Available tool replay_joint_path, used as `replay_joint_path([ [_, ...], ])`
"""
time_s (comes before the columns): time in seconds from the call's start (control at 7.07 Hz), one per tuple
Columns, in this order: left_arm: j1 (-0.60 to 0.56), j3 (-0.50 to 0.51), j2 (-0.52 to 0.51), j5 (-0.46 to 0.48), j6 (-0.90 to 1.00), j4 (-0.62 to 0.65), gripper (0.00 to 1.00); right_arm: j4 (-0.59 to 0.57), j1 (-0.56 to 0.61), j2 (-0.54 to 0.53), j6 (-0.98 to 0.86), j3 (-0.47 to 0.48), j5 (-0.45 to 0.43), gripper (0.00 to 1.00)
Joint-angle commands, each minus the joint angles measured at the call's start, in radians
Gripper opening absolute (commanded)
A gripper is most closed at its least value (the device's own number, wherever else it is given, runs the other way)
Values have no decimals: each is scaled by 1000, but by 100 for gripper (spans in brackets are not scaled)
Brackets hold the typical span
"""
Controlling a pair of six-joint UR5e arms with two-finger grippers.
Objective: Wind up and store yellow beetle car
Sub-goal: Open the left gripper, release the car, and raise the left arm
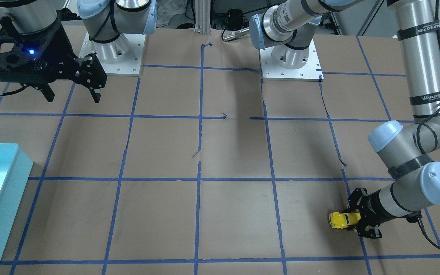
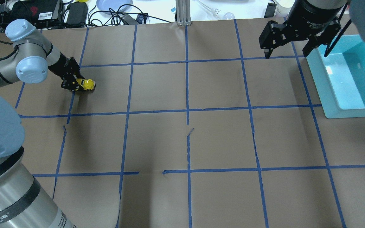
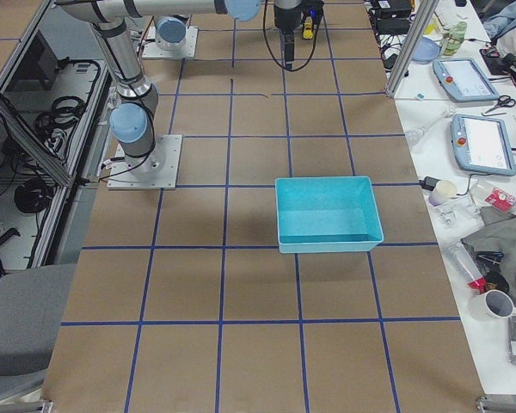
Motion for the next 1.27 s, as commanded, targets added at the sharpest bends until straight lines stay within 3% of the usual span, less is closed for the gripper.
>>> replay_joint_path([
  [0.0,-6,-1,17,5,-2,0,94,1,0,0,0,0,0,100],
  [0.28,-28,6,67,11,71,-17,94,0,0,0,0,0,0,100],
  [0.42,-38,17,102,73,294,-44,94,0,0,0,0,0,0,100],
  [0.71,-104,98,185,257,663,-233,100,0,0,-3,0,0,0,100],
  [0.85,-142,156,229,282,735,-368,100,1,0,-3,0,0,0,100],
  [1.13,-225,183,292,279,987,-403,100,1,0,-3,0,0,0,100],
])
